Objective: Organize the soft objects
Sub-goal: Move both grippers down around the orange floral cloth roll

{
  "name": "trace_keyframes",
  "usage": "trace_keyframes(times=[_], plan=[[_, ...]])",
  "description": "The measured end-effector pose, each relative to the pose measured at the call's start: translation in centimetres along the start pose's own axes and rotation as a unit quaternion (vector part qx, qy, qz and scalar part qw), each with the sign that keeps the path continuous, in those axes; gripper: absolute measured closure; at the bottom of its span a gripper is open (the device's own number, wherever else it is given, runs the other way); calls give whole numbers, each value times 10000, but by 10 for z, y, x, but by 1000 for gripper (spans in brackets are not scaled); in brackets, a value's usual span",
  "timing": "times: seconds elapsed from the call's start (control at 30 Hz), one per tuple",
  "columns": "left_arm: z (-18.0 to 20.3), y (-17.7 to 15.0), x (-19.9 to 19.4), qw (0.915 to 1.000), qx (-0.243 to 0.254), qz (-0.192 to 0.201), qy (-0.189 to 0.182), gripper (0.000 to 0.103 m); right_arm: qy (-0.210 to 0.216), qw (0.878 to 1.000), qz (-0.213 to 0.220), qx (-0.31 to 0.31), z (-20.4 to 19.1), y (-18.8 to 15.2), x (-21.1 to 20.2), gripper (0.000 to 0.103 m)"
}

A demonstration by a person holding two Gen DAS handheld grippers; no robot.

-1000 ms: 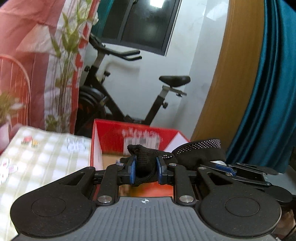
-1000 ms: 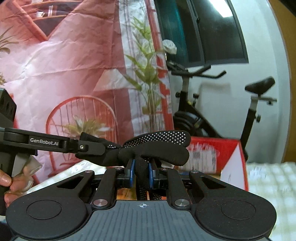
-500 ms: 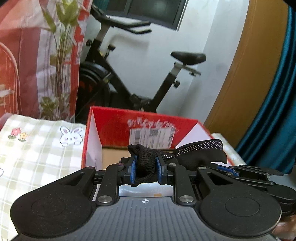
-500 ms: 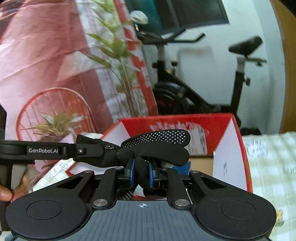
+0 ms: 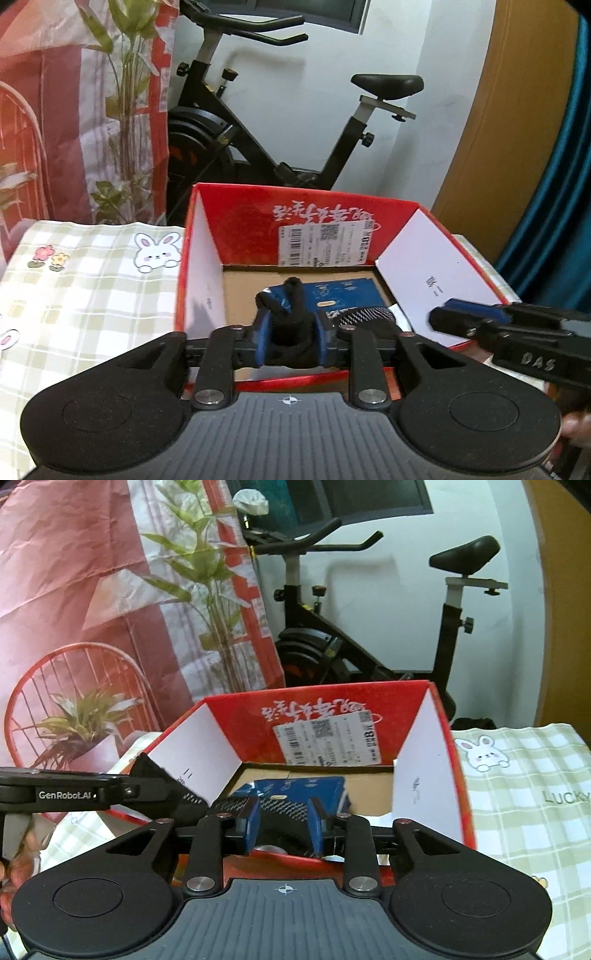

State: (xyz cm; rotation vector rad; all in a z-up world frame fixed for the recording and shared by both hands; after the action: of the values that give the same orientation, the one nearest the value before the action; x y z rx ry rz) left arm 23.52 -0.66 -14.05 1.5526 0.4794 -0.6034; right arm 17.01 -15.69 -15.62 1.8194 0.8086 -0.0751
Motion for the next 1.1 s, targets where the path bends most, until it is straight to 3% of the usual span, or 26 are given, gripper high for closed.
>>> trace_keyframes(times=[0.03, 0.37, 0.6, 0.8, 1.1], plan=[[-1, 1, -2, 10000, 6, 25, 8, 65, 0, 10000, 23, -2, 0, 0, -3, 76], [-15, -7, -33, 9997, 66, 221, 0, 65, 86, 9983, 382, -441, -21, -18, -40, 76], [-17, -29, -55, 9993, -210, 248, -179, 65, 133, 9969, 636, -436, -34, -46, -59, 76], [-23, -54, -57, 9987, -460, 126, -183, 65, 102, 9992, 272, -269, -33, -80, -46, 76], [-35, -81, -29, 9959, -764, -455, -164, 62, 80, 9999, -85, -1, -22, -120, -28, 78]])
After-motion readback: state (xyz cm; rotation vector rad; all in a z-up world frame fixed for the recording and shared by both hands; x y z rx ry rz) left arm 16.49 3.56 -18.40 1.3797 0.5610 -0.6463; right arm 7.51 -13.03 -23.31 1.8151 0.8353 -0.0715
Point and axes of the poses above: each gripper's, at about its wrist camera, not at the fingertips, and x roughly the way its jaws point, z to its right, y to its top, the point moved 1 cm from there along x, roughly the way its jaws point, and after that the axes turned 15 degrees about y, right-handed, at the moved point
